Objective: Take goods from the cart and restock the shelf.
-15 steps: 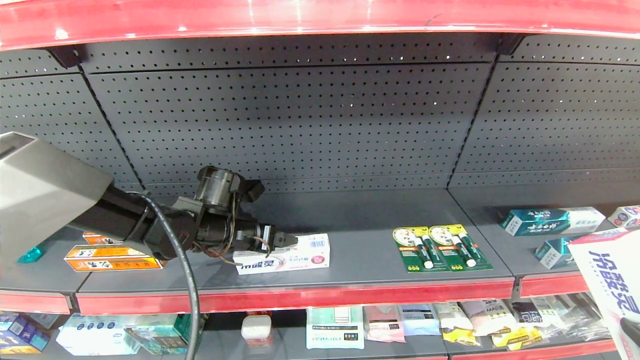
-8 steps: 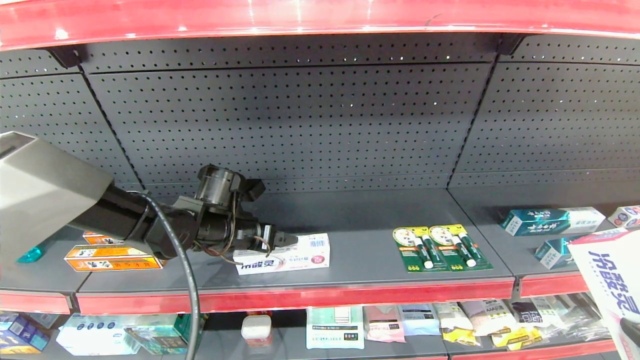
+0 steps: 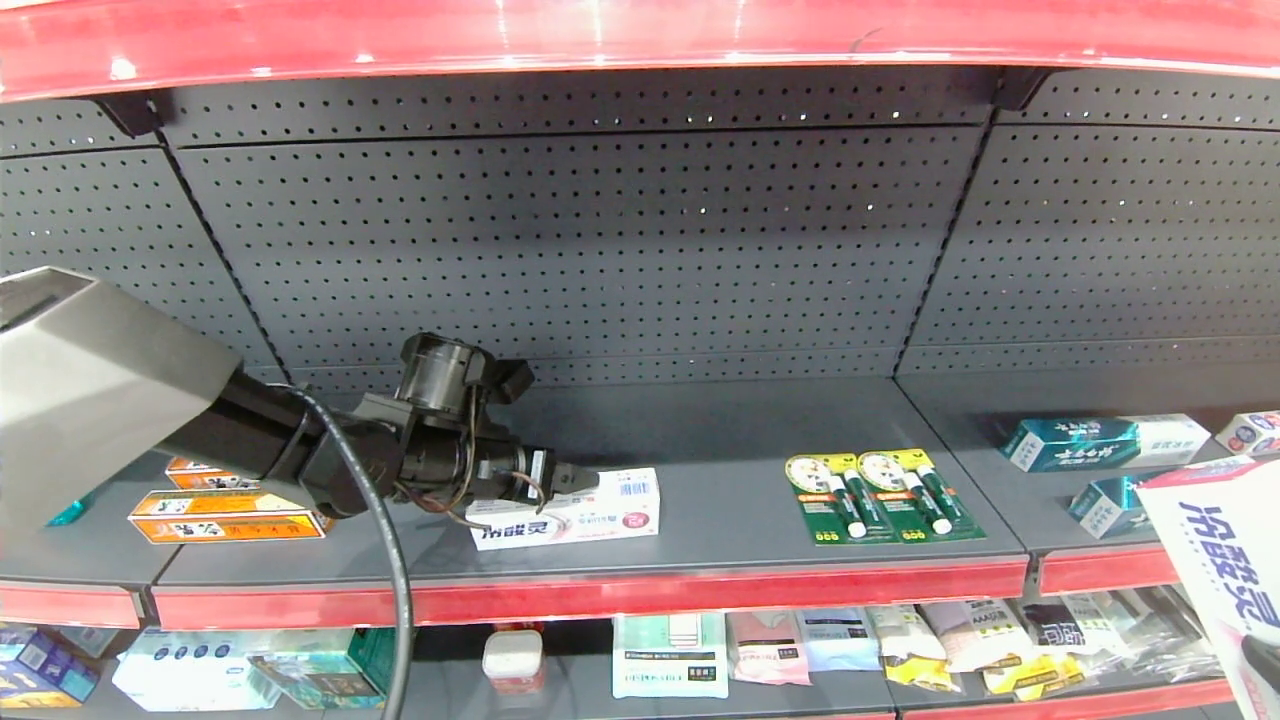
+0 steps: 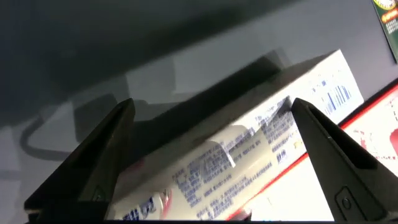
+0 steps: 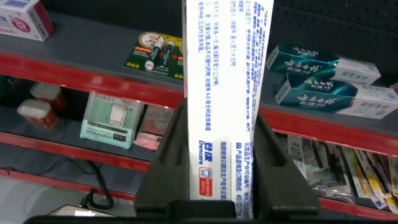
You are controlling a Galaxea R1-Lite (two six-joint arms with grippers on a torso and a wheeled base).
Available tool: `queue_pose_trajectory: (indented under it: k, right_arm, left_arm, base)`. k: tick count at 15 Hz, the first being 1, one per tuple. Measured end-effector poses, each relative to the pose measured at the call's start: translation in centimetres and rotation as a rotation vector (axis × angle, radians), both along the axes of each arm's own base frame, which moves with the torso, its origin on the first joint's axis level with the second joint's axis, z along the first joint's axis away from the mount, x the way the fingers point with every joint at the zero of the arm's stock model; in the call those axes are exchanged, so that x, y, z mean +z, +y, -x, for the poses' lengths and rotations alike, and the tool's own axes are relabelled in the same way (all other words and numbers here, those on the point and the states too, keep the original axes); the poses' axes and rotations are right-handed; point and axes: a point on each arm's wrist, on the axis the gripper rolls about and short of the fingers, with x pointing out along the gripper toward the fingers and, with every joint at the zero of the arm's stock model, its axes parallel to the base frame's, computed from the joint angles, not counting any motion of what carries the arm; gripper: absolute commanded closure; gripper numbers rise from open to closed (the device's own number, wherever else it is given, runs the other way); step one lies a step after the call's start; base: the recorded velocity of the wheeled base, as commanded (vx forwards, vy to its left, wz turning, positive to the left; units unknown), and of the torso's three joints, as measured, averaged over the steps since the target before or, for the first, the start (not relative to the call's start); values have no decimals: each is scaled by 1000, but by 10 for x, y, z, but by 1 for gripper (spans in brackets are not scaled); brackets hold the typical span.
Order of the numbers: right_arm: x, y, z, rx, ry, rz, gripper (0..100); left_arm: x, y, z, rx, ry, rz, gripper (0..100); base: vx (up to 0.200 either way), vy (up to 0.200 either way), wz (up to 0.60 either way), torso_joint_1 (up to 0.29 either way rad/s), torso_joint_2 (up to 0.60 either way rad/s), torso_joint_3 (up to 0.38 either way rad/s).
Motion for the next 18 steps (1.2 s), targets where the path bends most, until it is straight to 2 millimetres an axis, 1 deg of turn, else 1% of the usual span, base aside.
queue_pose_trajectory:
  k: [3, 8, 13, 15, 18]
  right_arm:
    - [0, 0, 0, 1, 0, 0, 100]
    - [0, 0, 0, -1, -1, 0, 100]
    - [-1, 0, 0, 0, 0, 0, 100]
    - [-1, 0, 0, -1, 0, 0, 100]
    - [-3, 0, 1, 0, 5, 0, 100]
  left_arm:
    - [0, 2, 10, -6, 17, -6, 0]
    - [3, 3, 16, -11, 19, -7, 0]
    - [5, 7, 27, -18, 34, -3, 0]
    - [7, 9, 28, -10, 28, 4, 0]
    - [15, 8, 19, 28, 11, 33, 0]
  base:
    - [0, 0, 0, 0, 0, 0]
    - [0, 0, 0, 0, 0, 0]
    - [0, 0, 0, 0, 0, 0]
    - [0, 0, 0, 0, 0, 0]
    - [0, 0, 0, 0, 0, 0]
